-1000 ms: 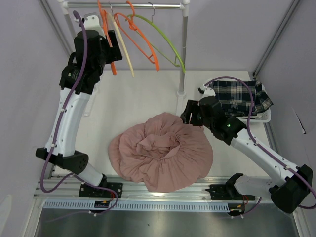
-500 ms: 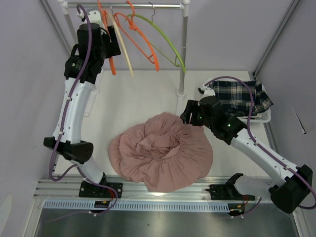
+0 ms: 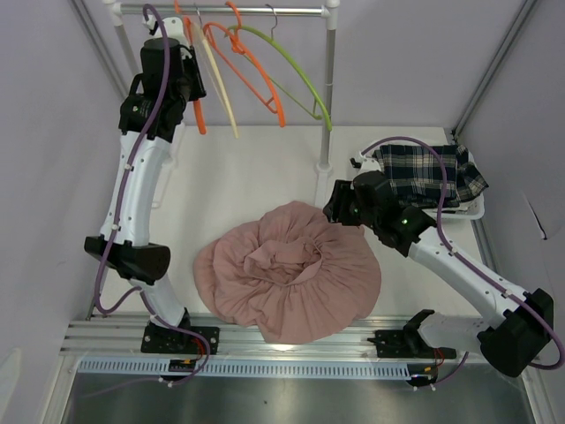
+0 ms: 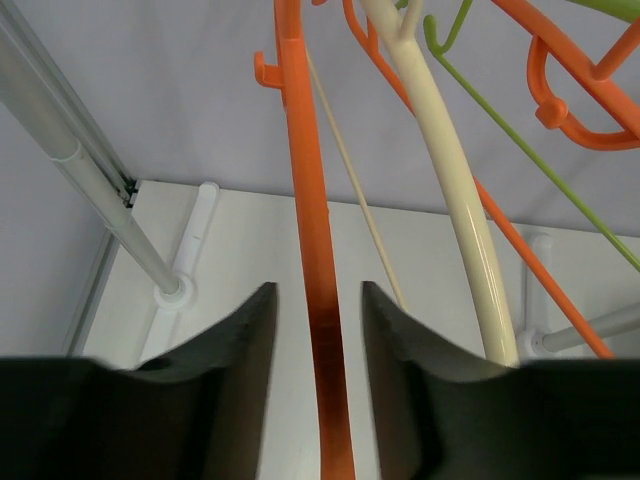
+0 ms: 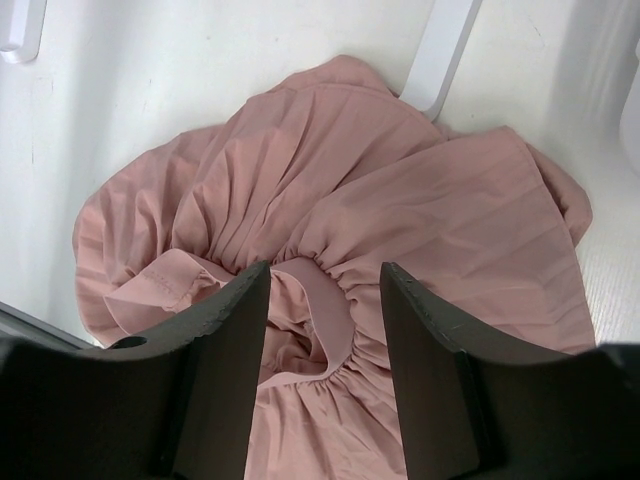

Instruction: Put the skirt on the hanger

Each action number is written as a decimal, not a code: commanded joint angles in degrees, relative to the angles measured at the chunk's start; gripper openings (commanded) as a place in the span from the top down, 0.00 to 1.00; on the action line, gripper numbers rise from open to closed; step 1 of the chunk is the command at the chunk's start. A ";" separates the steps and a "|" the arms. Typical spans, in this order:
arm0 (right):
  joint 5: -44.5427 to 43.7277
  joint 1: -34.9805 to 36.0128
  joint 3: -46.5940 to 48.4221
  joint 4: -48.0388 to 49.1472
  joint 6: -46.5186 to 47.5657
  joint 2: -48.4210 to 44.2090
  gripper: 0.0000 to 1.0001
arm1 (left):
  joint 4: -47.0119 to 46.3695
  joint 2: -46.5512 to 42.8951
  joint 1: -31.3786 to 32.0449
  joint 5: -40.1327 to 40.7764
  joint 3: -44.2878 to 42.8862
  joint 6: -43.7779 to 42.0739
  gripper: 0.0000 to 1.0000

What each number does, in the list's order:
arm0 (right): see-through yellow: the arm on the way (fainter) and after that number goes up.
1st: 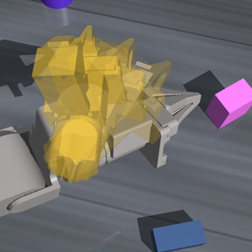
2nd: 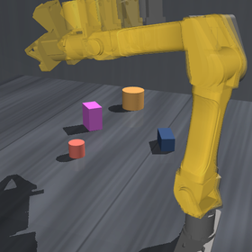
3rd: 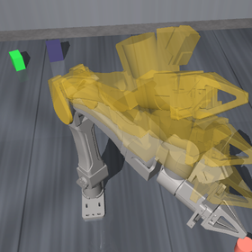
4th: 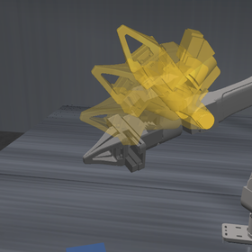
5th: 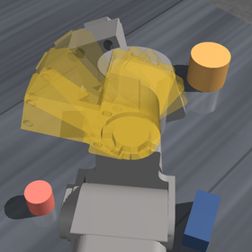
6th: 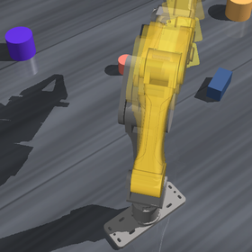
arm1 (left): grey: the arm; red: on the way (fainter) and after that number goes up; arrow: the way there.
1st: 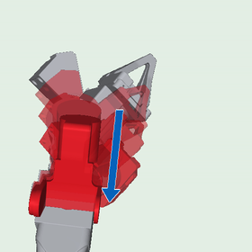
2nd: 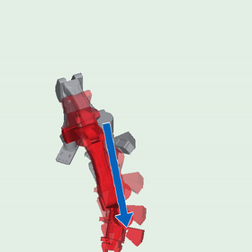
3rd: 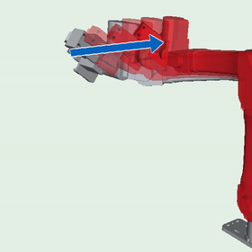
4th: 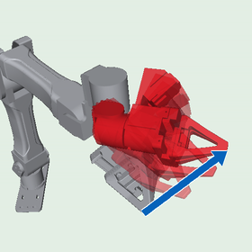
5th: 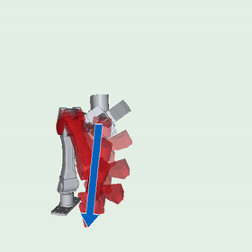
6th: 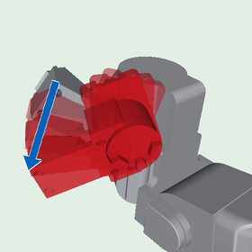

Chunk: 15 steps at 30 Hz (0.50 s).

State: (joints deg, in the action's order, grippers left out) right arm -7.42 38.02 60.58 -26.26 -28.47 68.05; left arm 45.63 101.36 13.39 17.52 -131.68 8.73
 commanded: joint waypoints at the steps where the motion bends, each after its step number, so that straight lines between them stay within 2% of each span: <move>1: 0.21 -0.31 2.35 1.04 1.13 0.06 0.47 | -1.06 0.33 -0.47 -0.03 -2.88 -1.96 0.64; 6: 0.48 -0.49 2.70 1.04 1.22 0.15 0.49 | -0.89 0.59 -0.56 1.11 -3.85 -2.58 0.87; 10: 0.65 -0.49 3.05 1.04 1.49 0.24 0.51 | -0.80 0.59 -0.56 3.22 -4.38 -3.02 1.00; 15: 1.09 -0.67 3.23 1.04 1.49 0.59 0.52 | -0.89 0.50 -0.56 8.40 -5.08 -3.46 1.00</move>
State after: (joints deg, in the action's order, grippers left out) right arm -7.01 37.63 61.12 -26.26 -28.21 68.36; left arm 46.19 102.10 13.30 21.43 -133.75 6.90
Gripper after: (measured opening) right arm 0.481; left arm 0.117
